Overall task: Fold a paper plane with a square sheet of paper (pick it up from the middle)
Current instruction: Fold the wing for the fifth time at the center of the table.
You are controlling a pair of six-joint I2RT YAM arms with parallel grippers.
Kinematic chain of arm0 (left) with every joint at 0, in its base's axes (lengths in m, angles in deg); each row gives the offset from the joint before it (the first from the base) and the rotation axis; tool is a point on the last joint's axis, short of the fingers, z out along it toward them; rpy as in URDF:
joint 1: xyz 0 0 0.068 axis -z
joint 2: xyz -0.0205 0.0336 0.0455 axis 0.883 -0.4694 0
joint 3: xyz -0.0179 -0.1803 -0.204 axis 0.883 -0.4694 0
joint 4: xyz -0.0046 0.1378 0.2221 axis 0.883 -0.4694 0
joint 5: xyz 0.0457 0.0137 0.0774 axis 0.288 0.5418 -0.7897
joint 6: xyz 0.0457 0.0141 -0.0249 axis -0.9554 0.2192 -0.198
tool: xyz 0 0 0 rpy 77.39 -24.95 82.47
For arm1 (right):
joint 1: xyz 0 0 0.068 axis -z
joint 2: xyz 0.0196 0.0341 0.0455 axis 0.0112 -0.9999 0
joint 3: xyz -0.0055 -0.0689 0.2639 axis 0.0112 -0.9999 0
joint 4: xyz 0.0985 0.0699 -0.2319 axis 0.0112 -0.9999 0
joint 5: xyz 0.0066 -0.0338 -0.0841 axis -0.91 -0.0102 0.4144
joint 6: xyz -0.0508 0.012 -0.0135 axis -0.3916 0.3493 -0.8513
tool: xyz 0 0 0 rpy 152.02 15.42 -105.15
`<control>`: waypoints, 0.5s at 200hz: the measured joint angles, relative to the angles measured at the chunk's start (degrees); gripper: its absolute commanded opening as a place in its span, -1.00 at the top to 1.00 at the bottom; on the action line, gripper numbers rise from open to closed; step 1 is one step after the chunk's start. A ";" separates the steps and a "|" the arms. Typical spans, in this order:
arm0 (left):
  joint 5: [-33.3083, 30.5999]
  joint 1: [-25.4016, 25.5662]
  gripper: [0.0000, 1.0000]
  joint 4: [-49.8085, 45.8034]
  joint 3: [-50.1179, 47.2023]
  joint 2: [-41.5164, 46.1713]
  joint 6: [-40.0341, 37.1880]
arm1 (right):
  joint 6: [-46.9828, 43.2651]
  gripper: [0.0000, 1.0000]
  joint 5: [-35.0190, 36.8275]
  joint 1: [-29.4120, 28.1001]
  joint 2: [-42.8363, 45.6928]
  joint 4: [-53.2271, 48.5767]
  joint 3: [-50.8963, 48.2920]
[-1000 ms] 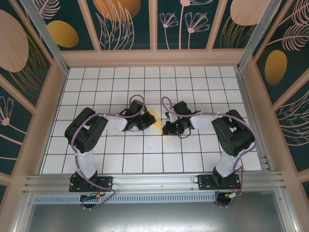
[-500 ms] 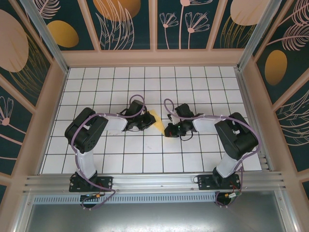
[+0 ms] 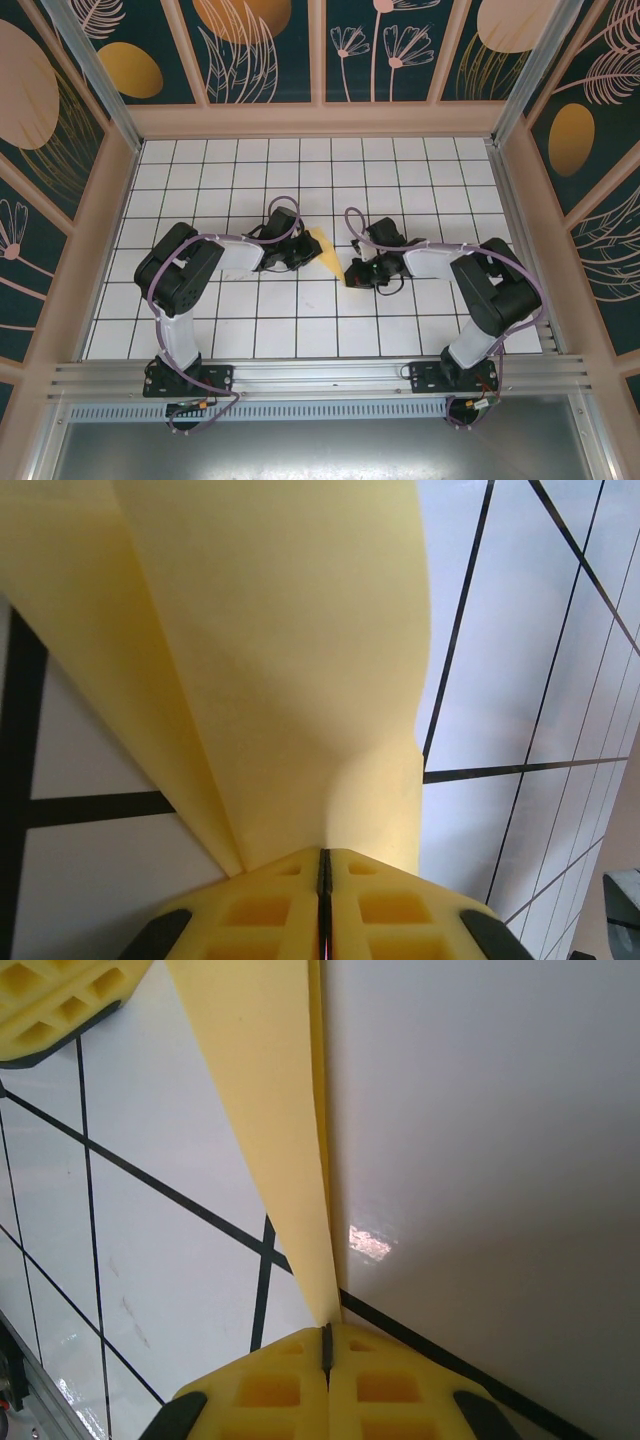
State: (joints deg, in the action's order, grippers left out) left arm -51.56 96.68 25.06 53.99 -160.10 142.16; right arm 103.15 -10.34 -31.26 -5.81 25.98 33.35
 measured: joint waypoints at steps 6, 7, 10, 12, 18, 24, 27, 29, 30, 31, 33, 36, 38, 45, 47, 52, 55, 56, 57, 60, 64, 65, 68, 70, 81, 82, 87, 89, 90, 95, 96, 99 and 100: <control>0.00 0.00 0.76 0.00 0.00 0.00 0.00 | 0.00 0.91 0.00 0.00 0.00 0.02 -0.02; 0.00 0.00 0.76 0.00 0.00 0.00 0.00 | 0.00 0.91 0.02 0.00 0.00 0.04 -0.04; 0.00 0.00 0.76 0.00 0.00 0.00 -0.02 | 0.00 0.92 0.02 0.00 0.00 0.11 -0.07; 0.00 0.00 0.76 0.00 0.00 0.00 0.00 | 0.04 0.92 0.02 0.00 0.00 0.13 -0.09; 0.02 0.00 0.76 0.00 0.00 0.00 -0.02 | 0.20 0.93 0.02 0.00 -0.04 0.17 -0.11; 0.00 0.00 0.76 0.00 0.00 0.00 -0.02 | 0.39 0.94 0.04 0.02 -0.11 0.22 -0.11; 0.02 0.00 0.76 -0.02 0.00 0.00 -0.02 | 0.44 0.94 0.07 0.04 -0.17 0.22 -0.11; 0.00 0.00 0.76 0.00 0.00 0.00 -0.02 | 0.46 0.94 0.04 0.04 -0.20 0.22 -0.11; 0.02 0.00 0.77 -0.02 0.00 0.00 -0.04 | 0.48 0.94 0.04 0.07 -0.20 0.22 -0.11; 0.02 0.02 0.76 0.00 0.00 0.00 -0.04 | 0.52 0.94 0.04 0.07 -0.20 0.22 -0.11; 0.00 0.00 0.76 0.00 0.00 0.00 -0.07 | 0.61 0.94 0.04 0.07 -0.20 0.24 -0.09; 0.02 0.00 0.76 0.00 0.00 0.00 -0.15 | 0.59 0.94 0.04 0.09 -0.20 0.22 -0.09; 0.02 0.00 0.76 0.00 0.00 0.00 -0.17 | 0.63 0.94 0.04 0.09 -0.20 0.22 -0.09; 0.02 0.00 0.76 -0.02 0.00 0.00 -0.26 | 0.72 0.94 0.04 0.09 -0.20 0.20 -0.04; 0.02 0.00 0.76 0.00 0.00 0.00 -0.33 | 0.79 0.94 0.04 0.09 -0.20 0.15 0.00; 0.02 0.00 0.76 -0.02 0.00 0.00 -0.37 | 0.81 0.94 0.02 0.09 -0.17 0.13 0.04; 0.04 0.00 0.76 -0.02 0.00 0.00 -0.39 | 0.81 0.94 0.04 0.09 -0.07 0.04 0.09; 0.02 0.00 0.76 0.00 0.00 0.00 -0.39 | 0.81 0.94 0.02 0.09 -0.07 0.02 0.09; 0.02 0.00 0.76 0.00 0.00 0.00 -0.39 | 0.81 0.94 0.04 0.09 -0.07 0.02 0.09; 0.04 0.00 0.76 0.00 0.00 0.00 -0.39 | 0.81 0.94 0.09 0.09 0.11 -0.07 0.13; 0.04 0.00 0.77 0.00 0.00 0.00 -0.42 | 0.79 0.94 0.17 0.09 0.26 -0.33 0.13; 0.04 0.00 0.76 0.00 0.00 0.00 -0.42 | 0.79 0.94 0.17 0.09 0.35 -0.48 0.13; 0.07 0.00 0.76 0.00 0.00 0.00 -0.42 | 0.79 0.94 0.17 0.09 0.61 -0.81 0.13; 0.07 0.00 0.76 0.00 0.00 0.00 -0.42 | 0.79 0.94 0.17 0.09 0.76 -1.11 0.11; 0.11 0.00 0.76 0.02 0.00 0.00 -0.44 | 0.79 0.93 0.04 0.09 1.95 -2.43 0.13; 0.13 0.00 0.76 0.02 0.00 0.00 -0.42 | 0.81 0.94 0.02 0.09 2.12 -2.51 0.13; 0.22 0.00 0.76 0.02 0.00 0.00 -0.44 | 0.83 0.94 -0.24 0.09 2.78 -2.69 0.20; 0.24 0.00 0.76 0.04 0.00 0.00 -0.46 | 0.83 0.94 -0.31 0.09 3.04 -2.73 0.22; 0.24 0.00 0.76 0.04 0.00 0.00 -0.44 | 0.85 0.94 -0.33 0.09 3.13 -2.73 0.22; 0.28 0.00 0.75 0.07 0.00 0.00 -0.48 | 0.87 0.95 -0.68 0.09 3.69 -2.67 0.44; 0.28 0.00 0.75 0.07 0.00 0.00 -0.48 | 0.87 0.95 -0.72 0.09 3.76 -2.67 0.48; 0.28 0.00 0.75 0.09 0.00 0.00 -0.48 | 0.90 0.97 -0.92 0.09 4.07 -2.54 0.74; 0.31 0.00 0.75 0.11 0.00 0.00 -0.52 | 0.94 0.97 -0.98 0.09 4.09 -2.49 0.81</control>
State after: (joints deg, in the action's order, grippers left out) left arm -51.25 96.68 25.17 53.99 -160.10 141.64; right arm 104.09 -11.32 -31.17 -1.73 23.49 34.16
